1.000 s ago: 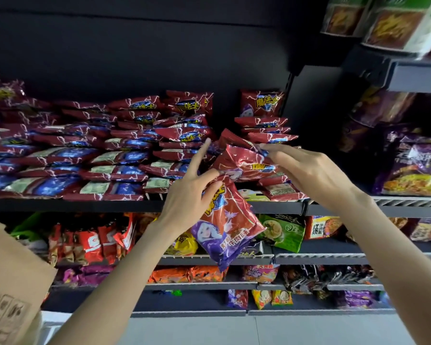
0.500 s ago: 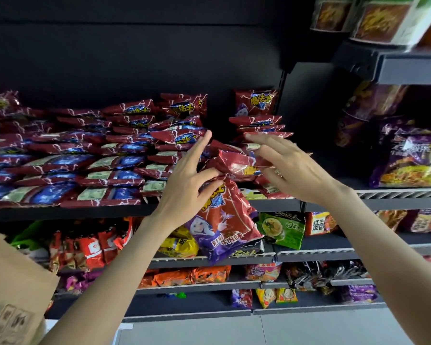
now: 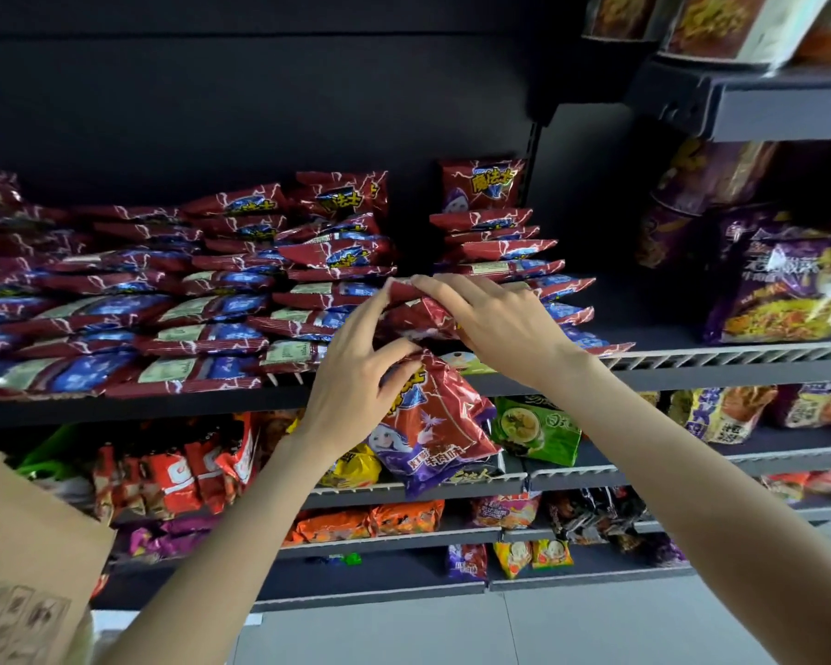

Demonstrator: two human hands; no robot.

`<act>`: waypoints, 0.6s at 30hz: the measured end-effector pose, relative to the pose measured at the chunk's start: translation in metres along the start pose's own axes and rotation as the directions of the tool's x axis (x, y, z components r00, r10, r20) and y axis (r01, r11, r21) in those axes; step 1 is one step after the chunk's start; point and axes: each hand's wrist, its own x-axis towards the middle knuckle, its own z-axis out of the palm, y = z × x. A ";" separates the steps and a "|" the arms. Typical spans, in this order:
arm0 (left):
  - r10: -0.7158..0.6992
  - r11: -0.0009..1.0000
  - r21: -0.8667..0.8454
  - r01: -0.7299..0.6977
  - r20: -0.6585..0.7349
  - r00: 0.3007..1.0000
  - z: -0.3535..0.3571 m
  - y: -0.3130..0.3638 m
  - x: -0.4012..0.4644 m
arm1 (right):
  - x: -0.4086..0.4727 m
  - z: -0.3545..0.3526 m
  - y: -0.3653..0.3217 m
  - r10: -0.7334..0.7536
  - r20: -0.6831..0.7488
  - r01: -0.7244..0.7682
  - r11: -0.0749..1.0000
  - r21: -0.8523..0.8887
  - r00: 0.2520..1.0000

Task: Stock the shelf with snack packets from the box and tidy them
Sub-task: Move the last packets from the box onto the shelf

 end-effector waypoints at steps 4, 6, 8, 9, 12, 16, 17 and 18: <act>-0.034 0.998 -0.064 0.028 -0.088 0.996 -0.015 -0.003 -0.022 | -0.003 -0.002 -0.008 -0.019 0.074 0.027 0.993 -0.117 0.997; -0.060 0.992 -0.119 0.046 -0.121 0.991 -0.025 -0.003 -0.031 | -0.006 -0.006 -0.006 -0.029 0.063 0.038 0.987 -0.156 0.998; -0.121 0.982 -0.163 0.094 -0.161 0.980 -0.037 0.000 -0.039 | -0.009 -0.004 -0.009 -0.022 0.043 0.028 0.989 -0.147 0.999; -0.140 0.980 -0.169 0.109 -0.181 0.973 -0.044 0.001 -0.042 | -0.008 -0.002 -0.013 -0.023 0.043 0.028 0.992 -0.121 0.999; -0.161 0.982 -0.140 0.131 -0.236 0.958 -0.074 0.004 -0.045 | -0.008 0.007 -0.026 0.010 0.125 0.004 0.993 -0.114 0.992; -0.183 0.983 -0.043 0.178 -0.312 0.932 -0.122 0.003 -0.035 | -0.006 0.007 -0.028 0.060 0.154 -0.052 0.997 -0.057 0.986; -0.181 0.982 -0.014 0.186 -0.324 0.929 -0.133 0.002 -0.030 | -0.006 0.002 -0.028 0.057 0.126 -0.059 0.998 0.009 0.990; -0.179 0.981 0.010 0.193 -0.335 0.925 -0.140 0.001 -0.024 | -0.008 -0.003 -0.026 0.060 0.109 -0.068 0.995 0.076 0.992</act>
